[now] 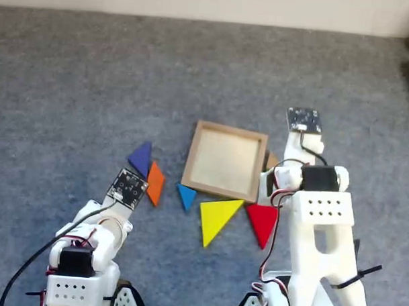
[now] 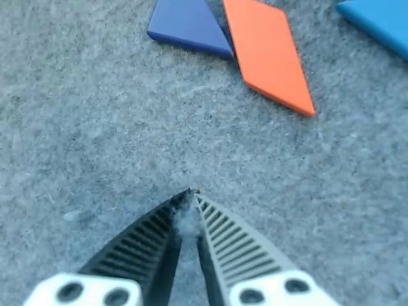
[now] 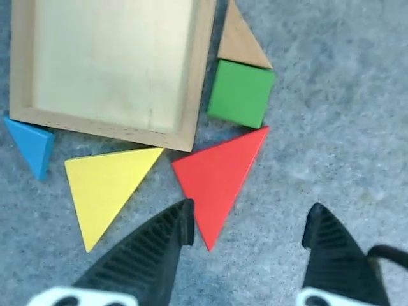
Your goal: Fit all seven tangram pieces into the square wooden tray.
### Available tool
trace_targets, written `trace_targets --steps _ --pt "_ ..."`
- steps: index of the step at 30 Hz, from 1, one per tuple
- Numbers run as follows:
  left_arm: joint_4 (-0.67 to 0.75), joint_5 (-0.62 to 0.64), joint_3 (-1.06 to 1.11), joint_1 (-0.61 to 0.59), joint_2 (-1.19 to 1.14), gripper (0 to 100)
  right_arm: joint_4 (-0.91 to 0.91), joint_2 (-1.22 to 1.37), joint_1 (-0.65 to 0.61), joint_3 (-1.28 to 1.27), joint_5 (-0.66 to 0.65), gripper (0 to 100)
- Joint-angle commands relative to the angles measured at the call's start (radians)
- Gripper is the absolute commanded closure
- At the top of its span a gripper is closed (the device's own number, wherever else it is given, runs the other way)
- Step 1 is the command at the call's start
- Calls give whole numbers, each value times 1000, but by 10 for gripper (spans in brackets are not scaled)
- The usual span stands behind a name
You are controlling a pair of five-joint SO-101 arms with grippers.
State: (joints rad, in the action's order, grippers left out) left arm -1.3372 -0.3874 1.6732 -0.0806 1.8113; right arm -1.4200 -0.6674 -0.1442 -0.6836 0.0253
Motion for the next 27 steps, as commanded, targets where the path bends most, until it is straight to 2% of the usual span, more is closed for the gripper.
trace_targets --steps 1,10,14,16,20,22,27 --pt "-3 -9 22 -7 22 994 24 -42 -12 7 11 719" --pt "-3 -9 22 -7 22 994 90 -42 -13 -38 80 718" --pt "-3 -9 22 -7 22 994 157 -41 -58 -94 83 717" --pt "-3 -9 22 -7 22 994 160 -41 -88 -105 132 715" --pt "-3 -9 22 -7 22 994 160 -31 -159 -105 172 628" --pt "-3 -9 22 -7 22 994 157 19 -189 -101 176 597" --pt "-3 -9 22 -7 22 994 186 237 -193 -51 222 597"
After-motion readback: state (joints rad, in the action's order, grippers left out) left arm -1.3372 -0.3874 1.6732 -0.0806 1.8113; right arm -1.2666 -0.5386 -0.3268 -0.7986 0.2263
